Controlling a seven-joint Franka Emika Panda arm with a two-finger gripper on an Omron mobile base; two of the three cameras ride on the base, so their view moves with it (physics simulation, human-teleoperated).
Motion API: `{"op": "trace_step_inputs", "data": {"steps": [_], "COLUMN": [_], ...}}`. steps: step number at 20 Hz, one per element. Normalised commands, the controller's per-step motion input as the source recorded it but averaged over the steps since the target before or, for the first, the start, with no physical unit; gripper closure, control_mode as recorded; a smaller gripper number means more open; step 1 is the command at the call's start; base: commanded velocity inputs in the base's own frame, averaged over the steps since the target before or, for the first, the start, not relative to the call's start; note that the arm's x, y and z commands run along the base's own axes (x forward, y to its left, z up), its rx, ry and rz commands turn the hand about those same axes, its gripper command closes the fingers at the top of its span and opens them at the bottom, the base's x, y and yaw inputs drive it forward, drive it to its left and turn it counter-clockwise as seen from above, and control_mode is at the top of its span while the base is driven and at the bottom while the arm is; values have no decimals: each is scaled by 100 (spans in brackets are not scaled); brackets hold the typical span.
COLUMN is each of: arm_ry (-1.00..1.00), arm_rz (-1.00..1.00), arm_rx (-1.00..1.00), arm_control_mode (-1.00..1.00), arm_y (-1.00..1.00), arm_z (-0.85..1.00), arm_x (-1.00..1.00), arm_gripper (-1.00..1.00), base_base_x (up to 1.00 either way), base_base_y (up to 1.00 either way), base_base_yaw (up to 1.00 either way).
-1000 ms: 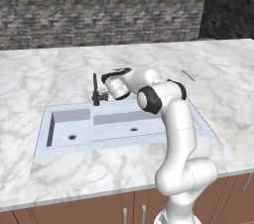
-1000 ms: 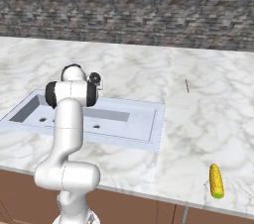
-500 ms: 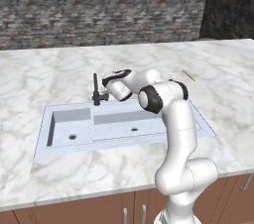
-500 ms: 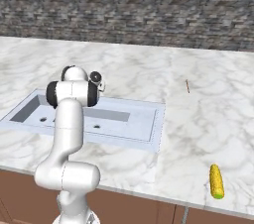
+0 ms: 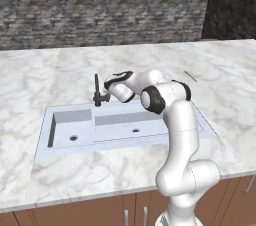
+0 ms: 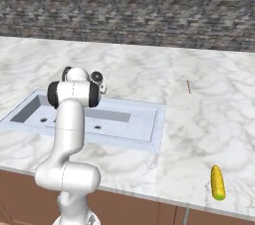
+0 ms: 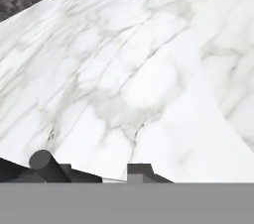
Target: Turn on the sink faucet. Then move the corn from the counter to the sink. Turn off the sink. Move the vegetable from the sink to the pot next to the stove. Finally move the pot to the front right burner.
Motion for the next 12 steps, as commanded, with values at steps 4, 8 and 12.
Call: {"op": "trace_step_inputs", "data": {"steps": [4, 8, 12], "arm_ry": [6, 4, 0], "arm_rz": [-4, -3, -3], "arm_rx": [4, 4, 3], "arm_control_mode": [-100, -100, -100], "arm_y": [-70, -60, -25], "arm_z": [-48, -35, 21], "arm_x": [0, 0, 0], "arm_gripper": [100, -100, -100], "base_base_x": [0, 0, 0], "base_base_y": [0, 0, 0], "base_base_yaw": [0, 0, 0]}}
